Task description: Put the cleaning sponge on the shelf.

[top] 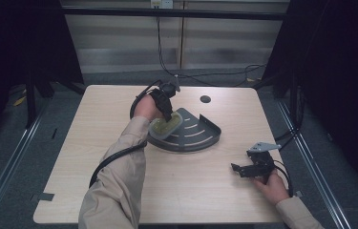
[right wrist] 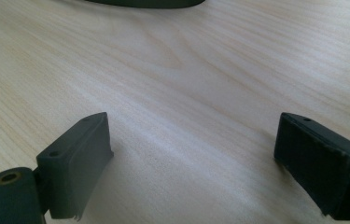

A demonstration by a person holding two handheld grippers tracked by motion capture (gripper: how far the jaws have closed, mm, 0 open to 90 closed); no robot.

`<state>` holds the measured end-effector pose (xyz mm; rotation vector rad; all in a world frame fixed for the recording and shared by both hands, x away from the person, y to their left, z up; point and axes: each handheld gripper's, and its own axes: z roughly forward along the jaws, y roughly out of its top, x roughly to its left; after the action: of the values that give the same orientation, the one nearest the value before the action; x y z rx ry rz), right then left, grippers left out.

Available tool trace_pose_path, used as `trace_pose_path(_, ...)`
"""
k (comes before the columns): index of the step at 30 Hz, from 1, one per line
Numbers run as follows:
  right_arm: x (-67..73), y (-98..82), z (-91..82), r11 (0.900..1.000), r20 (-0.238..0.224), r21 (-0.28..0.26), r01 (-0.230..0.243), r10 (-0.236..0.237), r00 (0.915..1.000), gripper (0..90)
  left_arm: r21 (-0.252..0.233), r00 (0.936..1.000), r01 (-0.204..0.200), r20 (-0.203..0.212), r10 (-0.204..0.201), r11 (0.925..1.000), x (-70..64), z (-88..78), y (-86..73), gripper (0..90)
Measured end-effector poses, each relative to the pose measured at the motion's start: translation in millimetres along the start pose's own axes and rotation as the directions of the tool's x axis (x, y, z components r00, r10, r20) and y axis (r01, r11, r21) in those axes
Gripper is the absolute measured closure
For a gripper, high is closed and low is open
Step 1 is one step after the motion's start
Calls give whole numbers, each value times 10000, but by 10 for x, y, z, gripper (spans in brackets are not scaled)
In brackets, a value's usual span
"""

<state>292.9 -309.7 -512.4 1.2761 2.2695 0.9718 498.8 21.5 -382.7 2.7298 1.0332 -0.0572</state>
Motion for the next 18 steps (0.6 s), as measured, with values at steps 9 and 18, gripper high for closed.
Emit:
trace_pose_path(9,0,0,-1,10000,7,5,-4,4,10000,104,24,10000,7,95,-7,10000,73,121,10,718)
trace_pose_path(18,2,1,-1,10000,1,20,-16,16,10000,104,52,9996,218,163,-219,9997,140,225,-31,718)
